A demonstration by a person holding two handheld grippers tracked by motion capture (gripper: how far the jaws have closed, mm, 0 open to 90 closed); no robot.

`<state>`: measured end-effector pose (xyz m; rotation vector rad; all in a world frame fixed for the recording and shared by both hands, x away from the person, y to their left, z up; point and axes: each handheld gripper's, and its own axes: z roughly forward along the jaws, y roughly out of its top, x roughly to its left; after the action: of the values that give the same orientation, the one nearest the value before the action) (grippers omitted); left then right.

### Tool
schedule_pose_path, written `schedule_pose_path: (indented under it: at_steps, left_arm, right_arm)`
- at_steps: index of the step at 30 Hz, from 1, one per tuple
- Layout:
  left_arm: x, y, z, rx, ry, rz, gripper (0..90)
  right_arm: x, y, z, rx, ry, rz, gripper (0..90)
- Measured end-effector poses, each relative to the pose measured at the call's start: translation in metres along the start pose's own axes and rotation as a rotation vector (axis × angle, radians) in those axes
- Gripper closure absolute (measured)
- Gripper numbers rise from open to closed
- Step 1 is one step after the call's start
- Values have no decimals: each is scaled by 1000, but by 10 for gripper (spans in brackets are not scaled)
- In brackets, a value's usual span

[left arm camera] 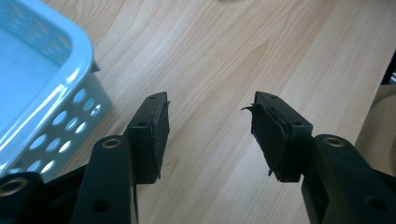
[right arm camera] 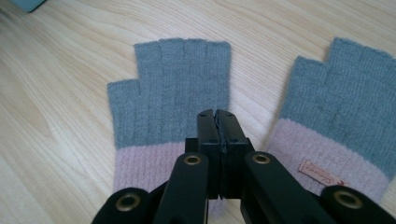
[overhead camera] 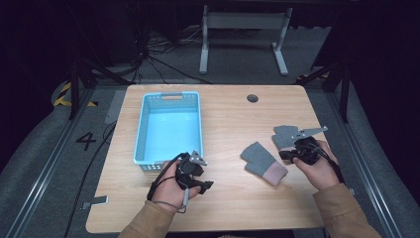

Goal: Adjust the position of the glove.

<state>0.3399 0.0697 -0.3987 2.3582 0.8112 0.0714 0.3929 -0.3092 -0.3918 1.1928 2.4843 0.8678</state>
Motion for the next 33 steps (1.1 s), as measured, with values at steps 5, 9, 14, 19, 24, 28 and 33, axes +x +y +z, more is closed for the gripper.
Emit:
schedule_pose_path:
  at_steps: [5, 9, 14, 19, 24, 28, 33]
  left_arm:
    - [0, -1, -1, 2, -1, -2, 470]
    - [0, -2, -1, 6, -1, -1, 467]
    - [0, -3, -2, 13, 4, -3, 461]
    - [1, -3, -1, 9, 1, -8, 462]
    - [0, -3, 0, 19, -6, 1, 462]
    - [2, -3, -1, 20, -4, -1, 462]
    - [1, -3, 0, 18, -2, 0, 458]
  right_arm:
    - [1, 3, 4, -3, 10, -8, 900]
    - [0, 11, 12, -20, 43, -9, 900]
    - [3, 17, 21, -17, 58, -2, 900]
    - [18, 28, 34, 5, 106, -26, 900]
    - [29, 38, 48, 29, 112, -48, 900]
    - [35, 42, 58, 43, 123, -71, 900]
    - [45, 44, 71, 81, 124, -90, 900]
